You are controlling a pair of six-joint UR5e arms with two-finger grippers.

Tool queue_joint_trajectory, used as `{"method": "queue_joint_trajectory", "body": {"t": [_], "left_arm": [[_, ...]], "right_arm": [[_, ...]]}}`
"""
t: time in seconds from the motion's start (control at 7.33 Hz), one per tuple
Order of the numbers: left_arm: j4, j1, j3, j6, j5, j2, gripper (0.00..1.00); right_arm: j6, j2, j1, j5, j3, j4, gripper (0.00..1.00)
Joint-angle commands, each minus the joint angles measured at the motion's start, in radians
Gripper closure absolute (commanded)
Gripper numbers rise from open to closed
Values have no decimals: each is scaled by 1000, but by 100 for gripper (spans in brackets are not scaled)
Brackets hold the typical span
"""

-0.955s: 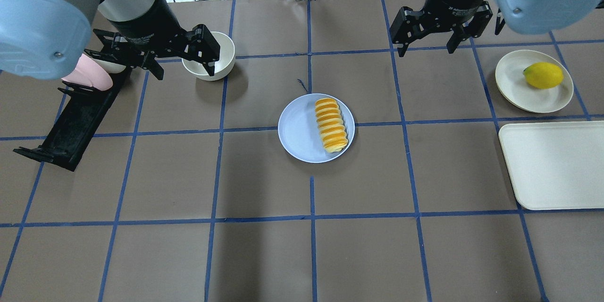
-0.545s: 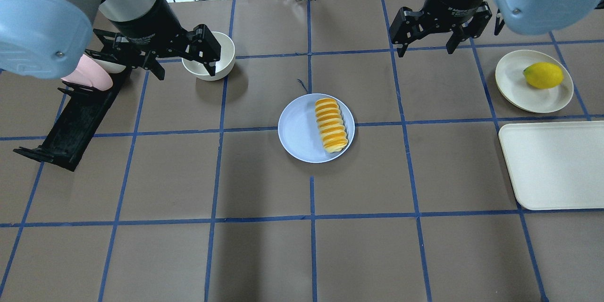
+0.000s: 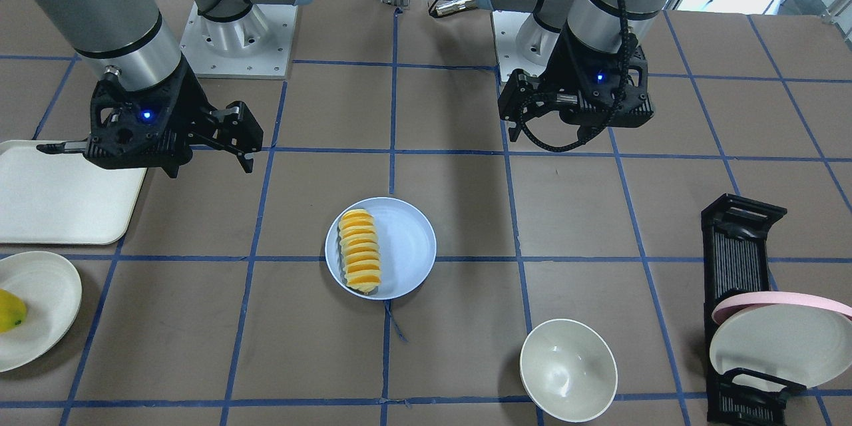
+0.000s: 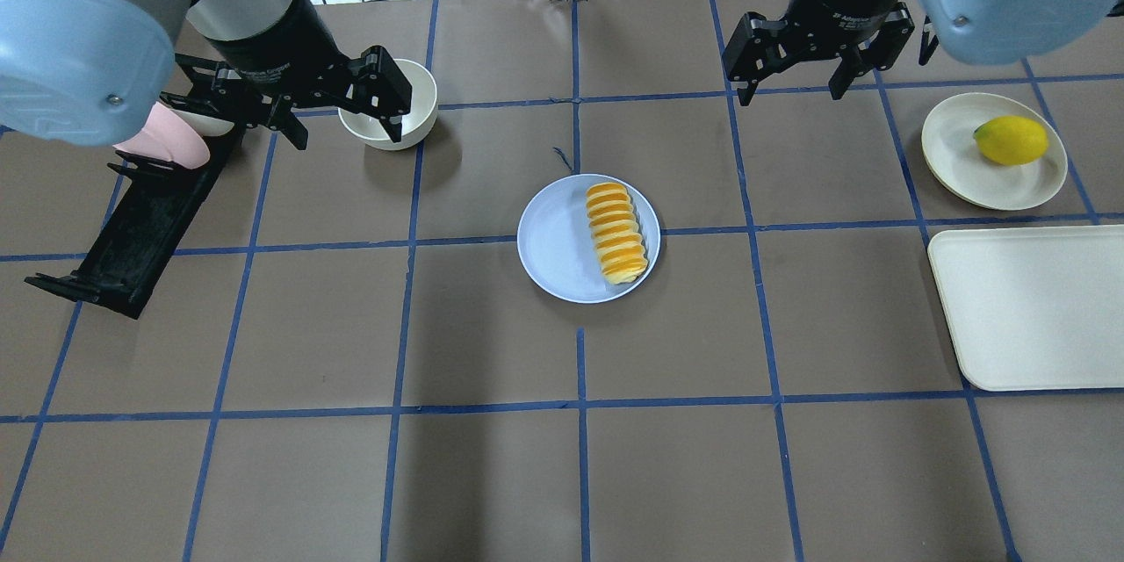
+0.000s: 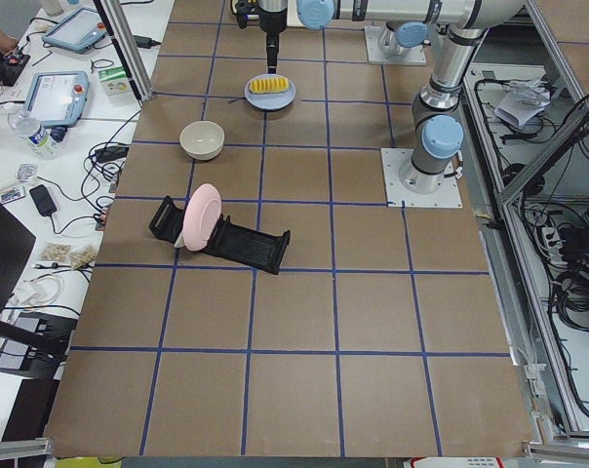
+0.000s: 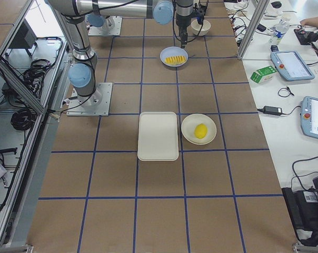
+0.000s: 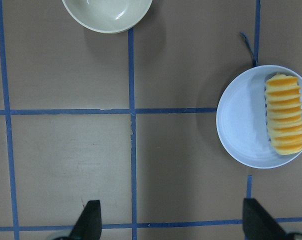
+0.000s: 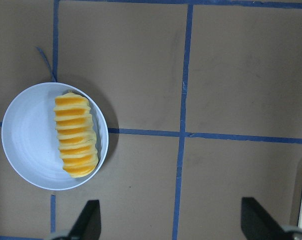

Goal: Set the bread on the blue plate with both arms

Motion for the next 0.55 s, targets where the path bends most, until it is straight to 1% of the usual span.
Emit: {"method": "queue_joint_trajectory", "body": {"t": [0.0, 0.41], "left_arm": [[0, 0, 1, -1, -1, 0, 0], [0, 1, 0, 1, 5, 0, 0]], "right_arm": [[0, 0, 0, 1, 0, 0, 0], [0, 0, 0, 4, 1, 0, 0]]}}
